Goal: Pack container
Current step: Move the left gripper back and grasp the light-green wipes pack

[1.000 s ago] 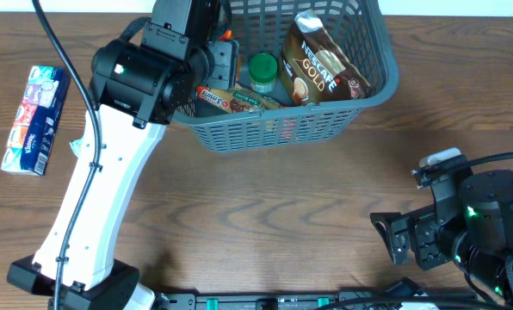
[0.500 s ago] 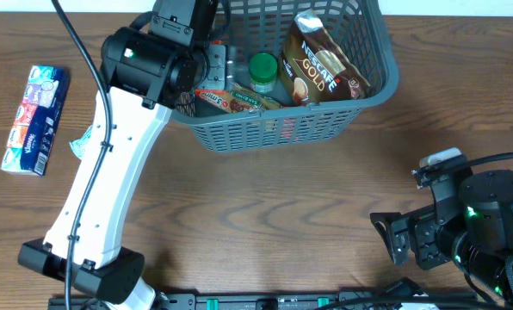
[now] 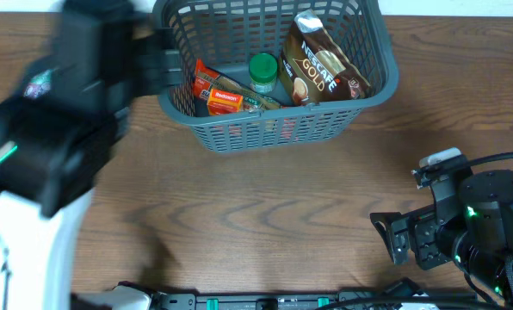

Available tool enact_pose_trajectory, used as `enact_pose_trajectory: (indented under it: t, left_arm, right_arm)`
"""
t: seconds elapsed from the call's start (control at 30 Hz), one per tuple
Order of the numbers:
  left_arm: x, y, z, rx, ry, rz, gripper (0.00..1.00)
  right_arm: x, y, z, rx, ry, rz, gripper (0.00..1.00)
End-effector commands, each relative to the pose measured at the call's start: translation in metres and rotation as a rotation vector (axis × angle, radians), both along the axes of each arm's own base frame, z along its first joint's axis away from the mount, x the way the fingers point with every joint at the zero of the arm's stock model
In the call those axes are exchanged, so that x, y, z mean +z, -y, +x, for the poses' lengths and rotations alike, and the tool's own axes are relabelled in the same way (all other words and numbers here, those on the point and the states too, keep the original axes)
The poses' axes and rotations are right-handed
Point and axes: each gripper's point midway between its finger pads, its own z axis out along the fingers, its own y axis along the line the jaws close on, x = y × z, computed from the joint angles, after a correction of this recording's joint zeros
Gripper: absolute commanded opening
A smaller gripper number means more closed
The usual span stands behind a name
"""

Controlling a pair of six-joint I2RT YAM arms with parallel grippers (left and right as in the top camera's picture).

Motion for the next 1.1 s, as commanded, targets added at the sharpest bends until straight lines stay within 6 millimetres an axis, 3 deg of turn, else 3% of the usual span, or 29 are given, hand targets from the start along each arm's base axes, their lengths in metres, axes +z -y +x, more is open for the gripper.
enact_pose_trajectory:
  t: [0.0, 0.2, 0.33, 0.57, 0.7, 0.9, 1.07]
  left_arm:
    - [0.015, -0.058, -0.017, 0.202, 0.042, 0.049, 0.99]
    - [0.0, -0.135, -0.032, 0.451, -0.023, 0.067, 0.99]
    - [-0.036, -0.169, -0.031, 0.554, -0.125, 0.013, 0.98]
    - [-0.131, -0.193, 0.0, 0.58, -0.294, -0.093, 0.99]
    - [-0.19, -0.185, 0.028, 0.428, -0.34, -0.127, 0.98]
    - [-0.259, -0.191, 0.042, 0.355, -0.353, -0.191, 0.98]
    - [-0.311, -0.184, 0.054, 0.263, -0.429, -0.2, 0.98]
  right_arm:
    - [0.003, 0.0, 0.0, 0.007, 0.009, -0.002, 0.99]
    - [0.003, 0.0, 0.0, 0.007, 0.009, -0.002, 0.99]
    - [0.003, 0.0, 0.0, 0.007, 0.009, -0.002, 0.99]
    - [0.003, 0.0, 0.0, 0.007, 0.009, -0.002, 0.99]
    - [0.003, 0.0, 0.0, 0.007, 0.009, -0.002, 0.99]
    - [0.003, 0.0, 0.0, 0.007, 0.009, -0.002, 0.99]
    - [0.003, 0.0, 0.0, 0.007, 0.009, -0.002, 0.99]
